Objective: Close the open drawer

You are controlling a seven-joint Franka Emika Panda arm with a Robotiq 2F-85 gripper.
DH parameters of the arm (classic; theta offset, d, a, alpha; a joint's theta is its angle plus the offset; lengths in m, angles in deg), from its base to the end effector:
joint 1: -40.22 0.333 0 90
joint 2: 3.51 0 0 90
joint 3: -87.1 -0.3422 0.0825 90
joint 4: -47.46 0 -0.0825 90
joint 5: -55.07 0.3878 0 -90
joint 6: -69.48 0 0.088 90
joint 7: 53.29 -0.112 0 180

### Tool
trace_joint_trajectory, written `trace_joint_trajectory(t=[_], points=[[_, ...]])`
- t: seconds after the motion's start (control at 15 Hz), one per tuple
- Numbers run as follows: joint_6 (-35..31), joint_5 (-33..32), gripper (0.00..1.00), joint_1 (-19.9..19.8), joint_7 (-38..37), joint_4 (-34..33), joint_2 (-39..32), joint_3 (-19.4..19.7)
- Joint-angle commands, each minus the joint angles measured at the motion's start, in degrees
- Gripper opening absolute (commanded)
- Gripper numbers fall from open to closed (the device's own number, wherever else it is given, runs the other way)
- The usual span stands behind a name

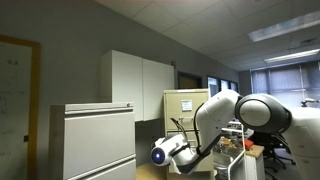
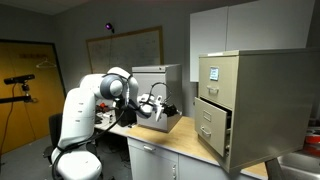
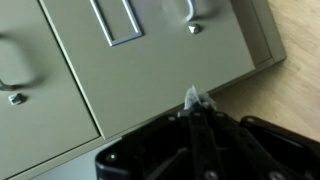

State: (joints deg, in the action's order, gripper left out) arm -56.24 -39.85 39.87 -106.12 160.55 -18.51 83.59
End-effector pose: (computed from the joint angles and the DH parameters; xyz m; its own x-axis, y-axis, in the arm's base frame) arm 0.6354 -0.0066 0.3858 0.8338 0.4599 0.3054 -0.0909 -0.4314 0.8976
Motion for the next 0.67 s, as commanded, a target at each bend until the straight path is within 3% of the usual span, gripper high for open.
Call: trace_joint_trajectory(t=[0.0,0.2,0.6], points=[[-1.26,-12.23,0.0,-1.73,1.64,-4.39,-2.63,3.98],[-3.99,-16.84,0.0,-5.22,0.24,-11.42,-6.57,5.95],[-10.79,-13.8,0.0,-10.53,0.24,-24.43,-15.54,6.68]])
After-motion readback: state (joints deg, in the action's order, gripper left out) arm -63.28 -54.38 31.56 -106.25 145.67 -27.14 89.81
